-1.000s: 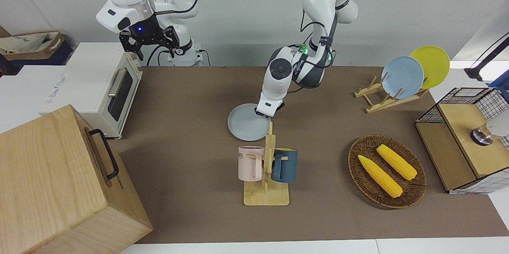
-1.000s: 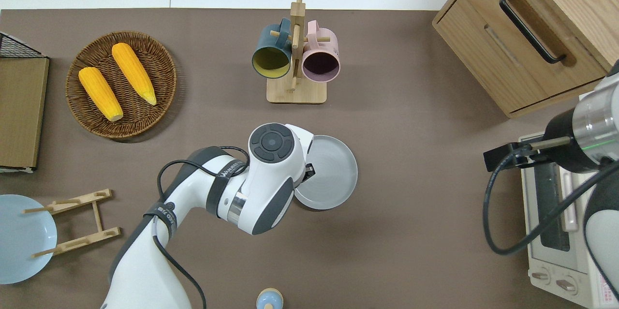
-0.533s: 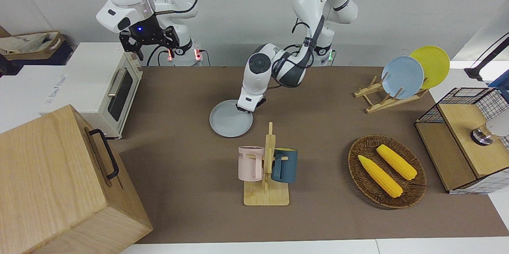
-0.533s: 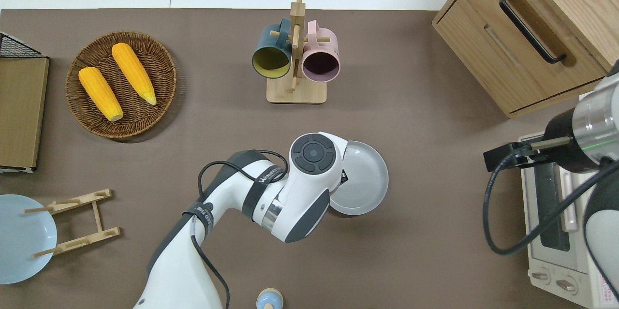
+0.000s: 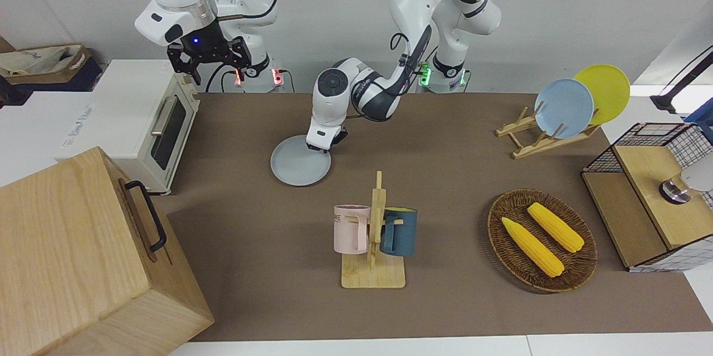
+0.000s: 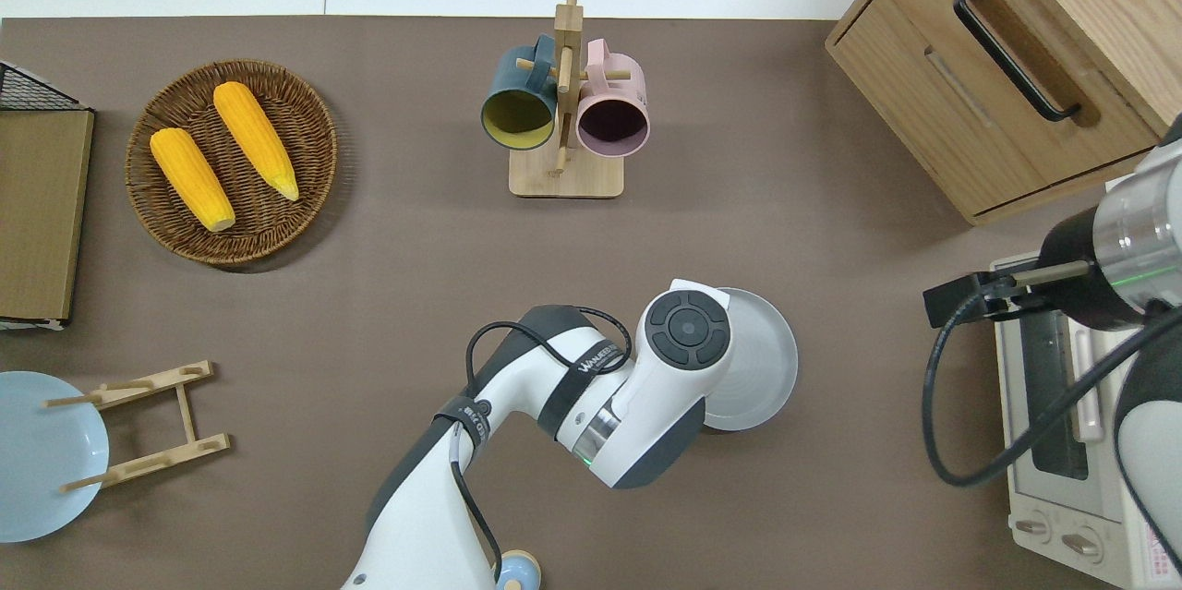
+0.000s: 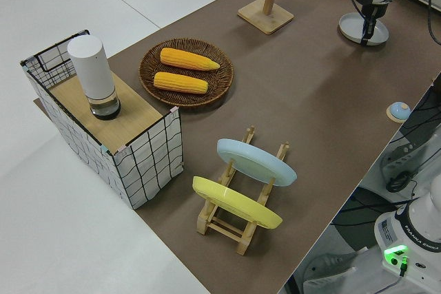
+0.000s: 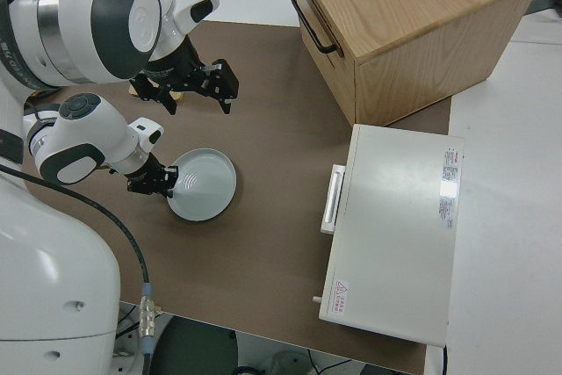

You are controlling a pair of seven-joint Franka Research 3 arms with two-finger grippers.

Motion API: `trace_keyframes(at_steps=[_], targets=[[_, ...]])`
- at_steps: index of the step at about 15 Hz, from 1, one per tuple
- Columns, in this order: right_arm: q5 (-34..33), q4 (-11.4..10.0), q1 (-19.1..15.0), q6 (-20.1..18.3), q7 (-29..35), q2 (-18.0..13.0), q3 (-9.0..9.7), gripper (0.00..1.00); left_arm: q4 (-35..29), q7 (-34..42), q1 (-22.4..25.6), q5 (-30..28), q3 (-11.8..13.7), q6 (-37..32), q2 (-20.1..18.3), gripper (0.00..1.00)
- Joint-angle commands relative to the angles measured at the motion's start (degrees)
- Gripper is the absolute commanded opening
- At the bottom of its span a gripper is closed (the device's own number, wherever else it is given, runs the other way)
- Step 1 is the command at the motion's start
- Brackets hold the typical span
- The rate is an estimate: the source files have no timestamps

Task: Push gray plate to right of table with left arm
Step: 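Push the gray plate across the table away from the left arm's side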

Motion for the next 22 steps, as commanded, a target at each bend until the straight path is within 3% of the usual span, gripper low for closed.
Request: trace_keyframes(at_steps=[1, 9, 10, 14, 15, 17, 22], targets=[[0.2, 0.5, -1.1, -0.8, 0.1, -0.2, 0.78, 0.983, 2.8, -3.6, -2.6, 0.0, 0.6, -0.4, 2.2, 0.0], [0.2, 0.5, -1.1, -0.8, 0.1, -0.2, 0.78, 0.983, 5.7, -6.0, -4.6, 0.0, 0.6, -0.4, 4.6, 0.01], [0.2, 0.5, -1.1, -0.8, 0.1, -0.2, 0.78, 0.983, 5.7, -7.0, -4.6, 0.0, 0.6, -0.4, 4.6, 0.07], [0.2, 0.5, -1.1, -0.8, 0.1, -0.2, 0.69, 0.983, 6.2, -8.2, -4.5, 0.1, 0.9, -0.5, 4.3, 0.69], [0.2, 0.5, -1.1, -0.8, 0.1, -0.2, 0.78, 0.983, 6.3, -8.1, -4.6, 0.5, 1.0, -1.0, 4.3, 0.96], [0.2, 0.5, -1.1, -0.8, 0.1, -0.2, 0.78, 0.983, 6.7, -8.2, -4.5, 3.9, 0.6, -4.0, 4.2, 1.0], [0.2, 0.5, -1.1, -0.8, 0.1, -0.2, 0.78, 0.983, 10.2, -6.4, -3.6, 4.5, 1.0, -12.3, 2.7, 1.0]])
